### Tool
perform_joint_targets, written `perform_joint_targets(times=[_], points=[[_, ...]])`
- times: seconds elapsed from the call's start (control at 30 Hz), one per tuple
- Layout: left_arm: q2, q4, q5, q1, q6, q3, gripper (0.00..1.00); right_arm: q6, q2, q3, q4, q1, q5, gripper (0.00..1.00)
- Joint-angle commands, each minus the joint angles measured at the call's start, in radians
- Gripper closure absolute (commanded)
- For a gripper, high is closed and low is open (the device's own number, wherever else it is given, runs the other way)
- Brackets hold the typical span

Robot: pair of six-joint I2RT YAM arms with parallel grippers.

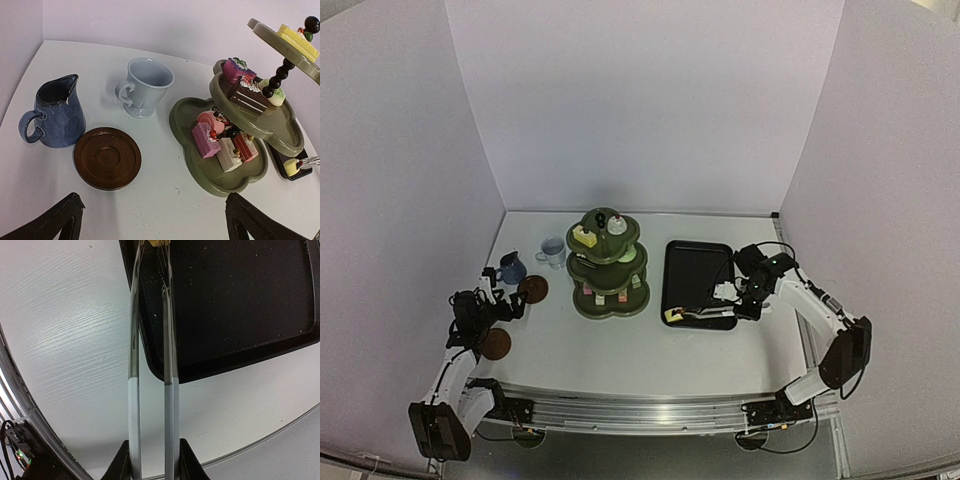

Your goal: Serve the afternoon tea

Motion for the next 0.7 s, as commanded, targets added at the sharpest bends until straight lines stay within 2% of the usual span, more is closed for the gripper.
perform_joint_targets(times=[0.0, 0.67], points=[[-0.010, 0.005, 0.004, 0.004, 0.012, 0.015, 0.00, 0.017, 0.000, 0.013, 0.020, 0.007, -0.037, 0.99], [-0.018, 0.009, 0.006, 0.005, 0.012, 0.015, 0.00, 0.188, -0.086, 0.123, -0.018, 0.003, -0.019, 1.00]])
